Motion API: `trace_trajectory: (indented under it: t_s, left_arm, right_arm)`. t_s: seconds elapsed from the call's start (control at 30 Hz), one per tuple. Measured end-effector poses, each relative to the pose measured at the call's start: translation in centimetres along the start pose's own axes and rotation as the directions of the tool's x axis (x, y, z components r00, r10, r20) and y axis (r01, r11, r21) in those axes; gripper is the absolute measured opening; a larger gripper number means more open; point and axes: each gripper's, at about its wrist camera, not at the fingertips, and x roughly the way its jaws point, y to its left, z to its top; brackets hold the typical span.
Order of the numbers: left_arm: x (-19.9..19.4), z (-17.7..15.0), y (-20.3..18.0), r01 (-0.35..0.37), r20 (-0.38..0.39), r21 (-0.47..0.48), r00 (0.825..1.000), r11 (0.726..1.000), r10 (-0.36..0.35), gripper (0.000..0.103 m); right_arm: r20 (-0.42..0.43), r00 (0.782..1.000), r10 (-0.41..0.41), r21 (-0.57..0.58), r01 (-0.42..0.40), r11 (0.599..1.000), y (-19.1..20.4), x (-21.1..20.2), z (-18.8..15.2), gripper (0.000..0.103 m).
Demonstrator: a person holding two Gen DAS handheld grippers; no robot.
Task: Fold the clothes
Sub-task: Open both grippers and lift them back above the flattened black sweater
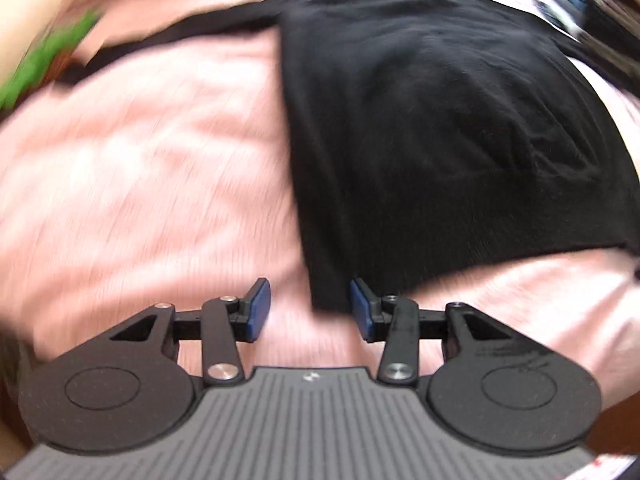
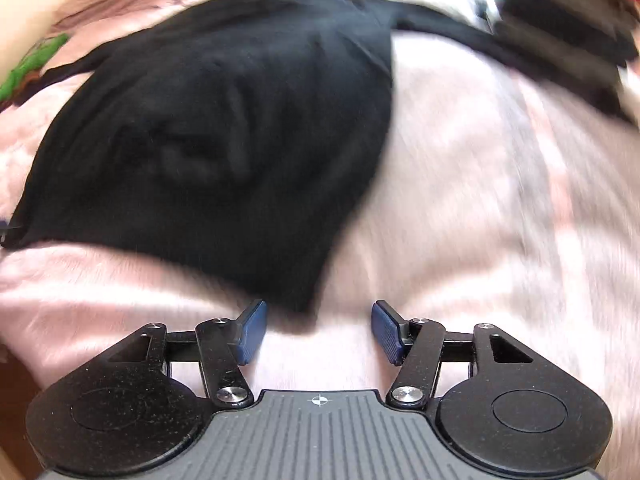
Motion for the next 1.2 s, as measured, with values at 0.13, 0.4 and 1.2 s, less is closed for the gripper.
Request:
trace_trajectory:
  t_s: [0.13, 0.4, 1.2]
  left_arm:
    - [-5.1, -0.6, -1.1, -0.034, -0.083, -0.066, 0.996, 0.997, 0.029, 0.039]
    - [-21.1, -0.9, -7.7, -0.041, 0.022, -0.078, 0.999, 0.996, 0.042, 0.075]
    - [-41.2, -4.1, -17.1, -0.041, 0.23, -0.05, 0.972, 0.998, 0.051, 0.101]
  right_arm:
    - [-0.036, 0.999, 0.036, 0.009, -0.036, 0.999, -0.2, -4.8, -0.7, 0.056]
    - [0.105, 0.979, 0.173, 0.014, -0.176, 0.984, -1.0, -19.2, 1.8, 0.056]
    - [0.196, 0.961, 0.196, -0.094, -0.18, 0.979, -1.2, -36.1, -0.3, 0.056]
